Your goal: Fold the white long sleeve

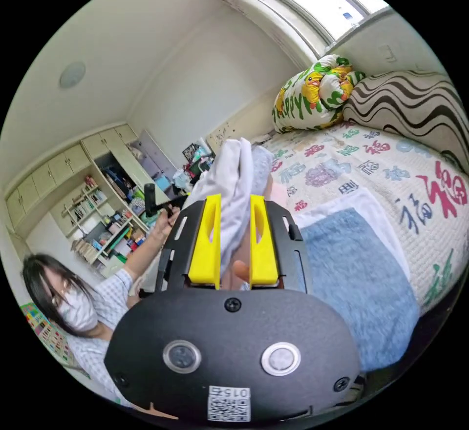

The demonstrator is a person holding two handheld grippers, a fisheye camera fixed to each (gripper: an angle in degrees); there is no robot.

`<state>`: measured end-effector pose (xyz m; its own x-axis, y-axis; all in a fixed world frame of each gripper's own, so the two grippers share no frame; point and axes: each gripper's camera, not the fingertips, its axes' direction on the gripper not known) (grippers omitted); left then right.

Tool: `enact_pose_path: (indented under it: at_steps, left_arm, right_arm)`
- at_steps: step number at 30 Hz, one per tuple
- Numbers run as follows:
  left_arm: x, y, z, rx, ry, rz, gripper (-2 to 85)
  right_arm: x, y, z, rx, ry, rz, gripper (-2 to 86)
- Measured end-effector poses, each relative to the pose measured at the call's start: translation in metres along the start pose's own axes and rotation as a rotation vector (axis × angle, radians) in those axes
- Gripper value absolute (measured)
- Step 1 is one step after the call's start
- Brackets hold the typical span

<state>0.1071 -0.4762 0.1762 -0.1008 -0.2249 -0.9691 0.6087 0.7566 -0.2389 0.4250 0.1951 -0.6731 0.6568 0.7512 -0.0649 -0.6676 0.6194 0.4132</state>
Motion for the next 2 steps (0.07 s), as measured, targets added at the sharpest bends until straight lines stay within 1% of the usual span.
enact_pose_path:
  at_steps: [2]
  left_arm:
    - [0.035,0.043,-0.033,0.088,0.138,0.101,10.8]
  right_arm:
    - [0.007,0.036,-0.050,0.048,0.105,-0.030,11.2]
